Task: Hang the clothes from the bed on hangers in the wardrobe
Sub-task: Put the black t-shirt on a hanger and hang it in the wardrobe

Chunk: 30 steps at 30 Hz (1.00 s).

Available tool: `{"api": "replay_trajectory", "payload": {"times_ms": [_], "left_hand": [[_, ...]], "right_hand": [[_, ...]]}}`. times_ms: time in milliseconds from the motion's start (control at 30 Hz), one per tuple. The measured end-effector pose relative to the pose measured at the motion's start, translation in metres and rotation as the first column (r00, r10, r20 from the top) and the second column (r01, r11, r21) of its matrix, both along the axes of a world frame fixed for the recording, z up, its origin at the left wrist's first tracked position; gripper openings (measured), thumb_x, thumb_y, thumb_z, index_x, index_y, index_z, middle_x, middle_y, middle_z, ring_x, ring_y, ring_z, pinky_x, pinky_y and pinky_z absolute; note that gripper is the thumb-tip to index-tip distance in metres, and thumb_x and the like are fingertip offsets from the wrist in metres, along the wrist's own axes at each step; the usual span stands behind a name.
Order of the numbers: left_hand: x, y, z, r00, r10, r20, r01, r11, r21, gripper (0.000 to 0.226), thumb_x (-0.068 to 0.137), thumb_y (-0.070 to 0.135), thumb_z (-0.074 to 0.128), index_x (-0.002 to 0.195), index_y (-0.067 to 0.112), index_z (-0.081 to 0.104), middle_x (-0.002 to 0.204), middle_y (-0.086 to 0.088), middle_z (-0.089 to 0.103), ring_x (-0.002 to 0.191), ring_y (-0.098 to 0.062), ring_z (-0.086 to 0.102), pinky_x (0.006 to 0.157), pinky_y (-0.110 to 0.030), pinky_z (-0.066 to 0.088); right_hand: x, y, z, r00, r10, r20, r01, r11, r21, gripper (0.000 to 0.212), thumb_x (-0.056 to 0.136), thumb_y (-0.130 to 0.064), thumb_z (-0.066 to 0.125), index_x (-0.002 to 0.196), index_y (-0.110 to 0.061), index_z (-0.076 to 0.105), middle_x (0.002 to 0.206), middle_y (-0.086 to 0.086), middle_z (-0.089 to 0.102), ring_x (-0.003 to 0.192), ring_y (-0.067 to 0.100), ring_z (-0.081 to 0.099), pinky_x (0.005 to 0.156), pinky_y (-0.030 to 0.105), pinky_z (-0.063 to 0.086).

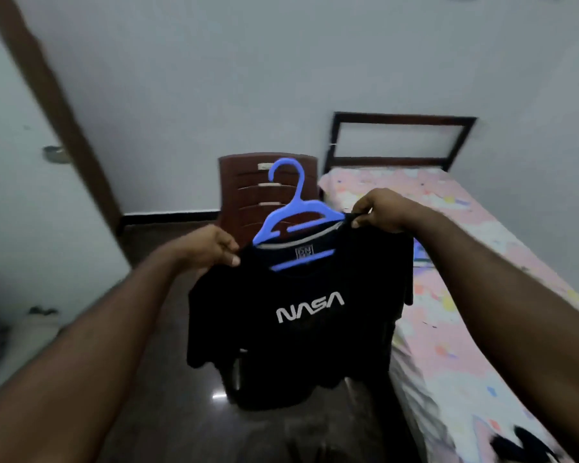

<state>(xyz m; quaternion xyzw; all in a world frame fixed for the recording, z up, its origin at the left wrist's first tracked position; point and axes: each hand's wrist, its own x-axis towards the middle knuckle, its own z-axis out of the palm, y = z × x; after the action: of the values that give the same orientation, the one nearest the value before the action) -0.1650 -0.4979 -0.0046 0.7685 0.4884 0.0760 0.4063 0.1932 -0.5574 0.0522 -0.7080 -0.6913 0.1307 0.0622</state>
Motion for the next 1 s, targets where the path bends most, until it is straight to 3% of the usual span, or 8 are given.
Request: {"api": "replay_trajectory", "payload": {"times_ms": [67, 167, 333, 467, 567, 733, 867, 1000], "left_hand": [[-0.043, 0.003, 0.001, 0.988, 0.151, 0.038, -0.155, 0.976, 0.155, 0.026, 0.083, 0.003, 0.073, 0.066, 0.018, 0.061, 0.056, 0.012, 0.058, 0.057, -0.002, 0.050, 0.057, -0.018, 0.037], [-0.099, 0.003, -0.006, 0.941, 0.331, -0.068, -0.301, 0.912, 0.277, 0.005, 0.085, 0.009, 0.072, 0.086, 0.013, 0.070, 0.080, -0.001, 0.065, 0.079, -0.014, 0.057, 0.070, -0.022, 0.038], [-0.194, 0.000, -0.020, 0.799, 0.592, -0.108, -0.525, 0.773, 0.357, 0.012, 0.084, 0.013, 0.071, 0.096, 0.010, 0.072, 0.089, -0.008, 0.068, 0.085, -0.022, 0.060, 0.071, -0.025, 0.037], [-0.258, -0.003, -0.003, 0.646, 0.749, -0.148, -0.635, 0.634, 0.442, 0.007, 0.085, 0.017, 0.069, 0.091, 0.014, 0.070, 0.090, -0.007, 0.069, 0.086, -0.025, 0.062, 0.073, -0.030, 0.044], [-0.298, -0.003, 0.025, 0.508, 0.848, -0.154, -0.697, 0.509, 0.504, 0.003, 0.086, 0.015, 0.068, 0.083, 0.015, 0.067, 0.084, -0.007, 0.067, 0.085, -0.027, 0.062, 0.071, -0.032, 0.044], [-0.347, -0.010, 0.079, 0.304, 0.942, -0.145, -0.736, 0.329, 0.591, 0.014, 0.088, 0.013, 0.066, 0.100, 0.012, 0.071, 0.099, -0.009, 0.070, 0.094, -0.027, 0.063, 0.083, -0.035, 0.049], [-0.377, -0.029, 0.124, 0.198, 0.970, -0.144, -0.695, 0.242, 0.677, 0.018, 0.086, 0.013, 0.067, 0.103, 0.010, 0.072, 0.103, -0.012, 0.071, 0.097, -0.028, 0.064, 0.084, -0.032, 0.047], [-0.403, -0.057, 0.176, 0.083, 0.980, -0.179, -0.652, 0.189, 0.734, 0.018, 0.086, 0.019, 0.066, 0.102, 0.012, 0.072, 0.105, -0.012, 0.072, 0.100, -0.028, 0.064, 0.084, -0.031, 0.047]], "right_hand": [[-0.042, 0.032, -0.007, 0.997, 0.078, -0.012, -0.077, 0.995, 0.063, 0.017, 0.084, -0.019, 0.074, 0.090, -0.004, 0.072, 0.084, 0.015, 0.070, 0.084, 0.032, 0.064, 0.075, 0.035, 0.048], [-0.109, 0.073, -0.022, 0.976, 0.219, -0.007, -0.219, 0.976, 0.003, 0.020, 0.084, -0.021, 0.075, 0.090, -0.002, 0.073, 0.083, 0.013, 0.070, 0.083, 0.029, 0.064, 0.074, 0.032, 0.048], [-0.208, 0.145, -0.046, 0.913, 0.399, -0.086, -0.401, 0.916, 0.001, 0.021, 0.081, -0.025, 0.077, 0.089, -0.007, 0.072, 0.088, 0.009, 0.072, 0.087, 0.026, 0.066, 0.081, 0.035, 0.052], [-0.290, 0.191, -0.044, 0.815, 0.557, -0.158, -0.562, 0.827, 0.018, 0.017, 0.086, -0.024, 0.072, 0.075, -0.016, 0.061, 0.075, 0.003, 0.059, 0.078, 0.022, 0.055, 0.067, 0.030, 0.039], [-0.348, 0.226, -0.030, 0.720, 0.658, -0.220, -0.654, 0.749, 0.101, 0.009, 0.093, -0.017, 0.062, 0.091, -0.010, 0.066, 0.077, 0.000, 0.056, 0.079, 0.021, 0.053, 0.066, 0.026, 0.031], [-0.437, 0.274, 0.007, 0.579, 0.773, -0.260, -0.746, 0.631, 0.213, 0.021, 0.093, -0.006, 0.052, 0.106, -0.013, 0.067, 0.097, 0.002, 0.064, 0.090, 0.018, 0.054, 0.076, 0.022, 0.036], [-0.503, 0.291, 0.046, 0.454, 0.866, -0.209, -0.799, 0.499, 0.334, 0.018, 0.091, -0.006, 0.054, 0.102, -0.010, 0.068, 0.102, 0.010, 0.068, 0.097, 0.029, 0.059, 0.083, 0.031, 0.045], [-0.570, 0.303, 0.092, 0.346, 0.930, -0.124, -0.825, 0.364, 0.432, 0.009, 0.090, -0.007, 0.056, 0.086, -0.010, 0.064, 0.095, 0.014, 0.069, 0.094, 0.031, 0.061, 0.076, 0.034, 0.043]]}}
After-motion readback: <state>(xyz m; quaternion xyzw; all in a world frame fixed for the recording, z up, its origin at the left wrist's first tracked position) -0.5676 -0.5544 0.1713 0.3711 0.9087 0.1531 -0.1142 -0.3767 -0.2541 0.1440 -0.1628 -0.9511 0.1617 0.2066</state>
